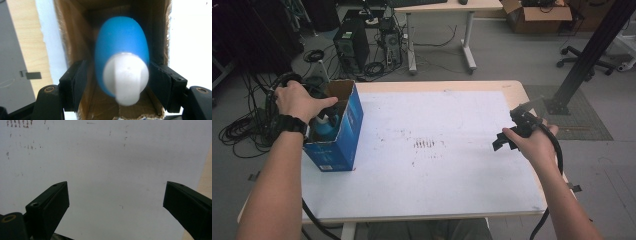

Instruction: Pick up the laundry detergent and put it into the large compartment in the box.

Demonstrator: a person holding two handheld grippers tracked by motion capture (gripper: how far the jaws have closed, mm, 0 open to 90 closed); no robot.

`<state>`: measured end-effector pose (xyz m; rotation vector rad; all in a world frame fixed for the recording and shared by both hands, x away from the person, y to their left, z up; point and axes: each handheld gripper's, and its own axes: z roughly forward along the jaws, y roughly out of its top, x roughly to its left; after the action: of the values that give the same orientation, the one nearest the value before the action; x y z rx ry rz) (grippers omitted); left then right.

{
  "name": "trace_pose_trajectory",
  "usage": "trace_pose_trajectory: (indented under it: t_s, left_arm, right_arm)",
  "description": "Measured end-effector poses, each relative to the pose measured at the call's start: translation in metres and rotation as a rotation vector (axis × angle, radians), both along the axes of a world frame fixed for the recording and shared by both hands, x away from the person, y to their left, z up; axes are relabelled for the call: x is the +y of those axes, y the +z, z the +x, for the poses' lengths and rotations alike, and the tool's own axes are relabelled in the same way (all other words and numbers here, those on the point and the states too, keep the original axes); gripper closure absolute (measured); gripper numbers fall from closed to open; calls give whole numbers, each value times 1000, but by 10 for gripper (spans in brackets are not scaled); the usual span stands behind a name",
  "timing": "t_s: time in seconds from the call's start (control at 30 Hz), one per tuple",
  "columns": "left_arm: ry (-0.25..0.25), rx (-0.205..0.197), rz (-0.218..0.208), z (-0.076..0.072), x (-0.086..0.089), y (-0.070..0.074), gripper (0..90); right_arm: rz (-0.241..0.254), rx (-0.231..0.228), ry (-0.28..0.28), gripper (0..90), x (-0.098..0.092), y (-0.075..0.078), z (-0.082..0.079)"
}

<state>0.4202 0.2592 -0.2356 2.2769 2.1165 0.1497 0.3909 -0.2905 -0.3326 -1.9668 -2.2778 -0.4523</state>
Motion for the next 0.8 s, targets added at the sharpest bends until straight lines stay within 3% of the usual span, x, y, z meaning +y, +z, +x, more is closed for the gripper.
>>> trace_pose_trajectory:
  t_s: [0.4,0.67,0.7,0.8]
  left_arm:
    - [-36,-38,-19,-4,-12,25,256]
    - [-70,-72,-35,-6,-35,38,181]
    - [-90,-93,-37,-8,-43,41,163]
    - [-97,-91,-38,-8,-51,42,117]
  right_arm:
    - [7,-5,-5,68,-2,5,-3]
    - [7,-8,-8,67,-3,8,-4]
    - [8,-13,-4,67,-2,9,-4]
    - [9,-16,1,67,-1,11,-5]
